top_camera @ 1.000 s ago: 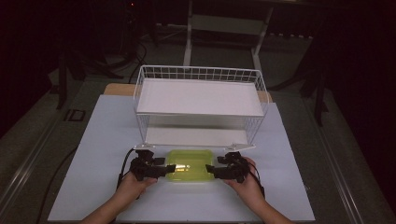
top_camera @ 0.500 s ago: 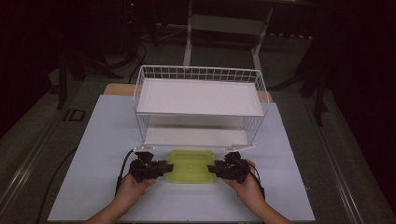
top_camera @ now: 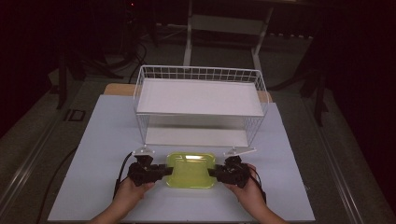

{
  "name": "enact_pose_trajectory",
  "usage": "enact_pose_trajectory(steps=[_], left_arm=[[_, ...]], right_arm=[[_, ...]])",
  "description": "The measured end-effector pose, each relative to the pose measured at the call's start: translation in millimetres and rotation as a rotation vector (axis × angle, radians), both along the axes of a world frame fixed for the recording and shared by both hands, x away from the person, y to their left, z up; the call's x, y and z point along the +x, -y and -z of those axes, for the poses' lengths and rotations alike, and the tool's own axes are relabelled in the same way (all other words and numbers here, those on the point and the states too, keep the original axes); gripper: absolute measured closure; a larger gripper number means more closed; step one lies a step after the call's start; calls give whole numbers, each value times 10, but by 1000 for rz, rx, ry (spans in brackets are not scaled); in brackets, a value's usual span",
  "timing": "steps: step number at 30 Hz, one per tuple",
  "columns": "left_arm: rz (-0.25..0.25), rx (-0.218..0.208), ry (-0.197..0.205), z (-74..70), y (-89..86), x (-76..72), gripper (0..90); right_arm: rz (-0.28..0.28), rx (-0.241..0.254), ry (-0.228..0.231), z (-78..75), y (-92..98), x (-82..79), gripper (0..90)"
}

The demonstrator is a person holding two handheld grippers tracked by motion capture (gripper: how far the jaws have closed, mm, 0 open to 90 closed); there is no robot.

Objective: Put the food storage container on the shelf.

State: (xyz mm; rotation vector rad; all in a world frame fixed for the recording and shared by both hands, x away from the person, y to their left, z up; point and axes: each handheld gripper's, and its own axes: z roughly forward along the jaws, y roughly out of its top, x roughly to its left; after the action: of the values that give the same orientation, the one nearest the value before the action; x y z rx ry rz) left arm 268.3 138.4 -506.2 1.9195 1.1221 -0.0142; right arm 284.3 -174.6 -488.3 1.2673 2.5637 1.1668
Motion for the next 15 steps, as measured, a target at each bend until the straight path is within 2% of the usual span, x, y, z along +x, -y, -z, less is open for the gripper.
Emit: enact_pose_trajectory(steps=[7,12,15], left_arm=[[4,20,2,-25,15,-61,756],[-15,23,-24,-43,29,-107,775],[-16,21,-14,-39,31,-107,792]], right_arm=[[-12,11,-25,-10,4,-55,716],[2,15,-23,-15,2,-120,739],[15,19,-24,-24,11,-131,762]])
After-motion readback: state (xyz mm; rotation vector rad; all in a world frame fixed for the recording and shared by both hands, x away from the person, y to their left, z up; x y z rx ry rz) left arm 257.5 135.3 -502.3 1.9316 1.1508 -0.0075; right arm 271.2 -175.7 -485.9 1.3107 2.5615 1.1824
